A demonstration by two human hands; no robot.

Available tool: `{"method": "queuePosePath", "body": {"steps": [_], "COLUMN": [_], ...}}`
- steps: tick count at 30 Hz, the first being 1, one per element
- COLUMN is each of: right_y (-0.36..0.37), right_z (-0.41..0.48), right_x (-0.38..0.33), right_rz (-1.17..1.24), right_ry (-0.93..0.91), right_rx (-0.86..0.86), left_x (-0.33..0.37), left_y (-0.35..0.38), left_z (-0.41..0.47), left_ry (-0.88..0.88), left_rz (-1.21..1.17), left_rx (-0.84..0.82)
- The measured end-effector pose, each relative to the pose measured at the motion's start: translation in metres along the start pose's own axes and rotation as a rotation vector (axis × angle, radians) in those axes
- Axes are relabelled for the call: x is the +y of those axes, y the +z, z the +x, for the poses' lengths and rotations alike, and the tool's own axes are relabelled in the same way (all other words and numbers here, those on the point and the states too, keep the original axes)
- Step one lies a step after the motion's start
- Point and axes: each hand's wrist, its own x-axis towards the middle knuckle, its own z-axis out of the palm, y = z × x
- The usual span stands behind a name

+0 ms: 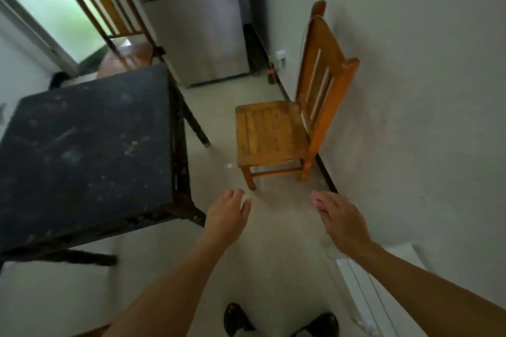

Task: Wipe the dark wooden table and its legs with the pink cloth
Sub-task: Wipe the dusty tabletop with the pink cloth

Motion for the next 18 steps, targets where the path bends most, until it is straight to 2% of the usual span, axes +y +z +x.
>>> {"method": "queuePosePath", "body": {"steps": [11,18], "right_y": [0.044,0.087], "right_z": [0.108,0.143], "right_x": [-0.218,-0.311], "right_rz": [0.044,0.072], "right_ry": [-0.473,-0.640], "right_rx": [-0.026,-0.100], "left_x": [-0.184,-0.267], "left_y": [-0.117,-0.117], "left_z": [-0.065,-0.087], "left_ry": [-0.354,-0.547], "left_rz": [-0.081,-0.160], "left_rx": [0.247,0.262]}}
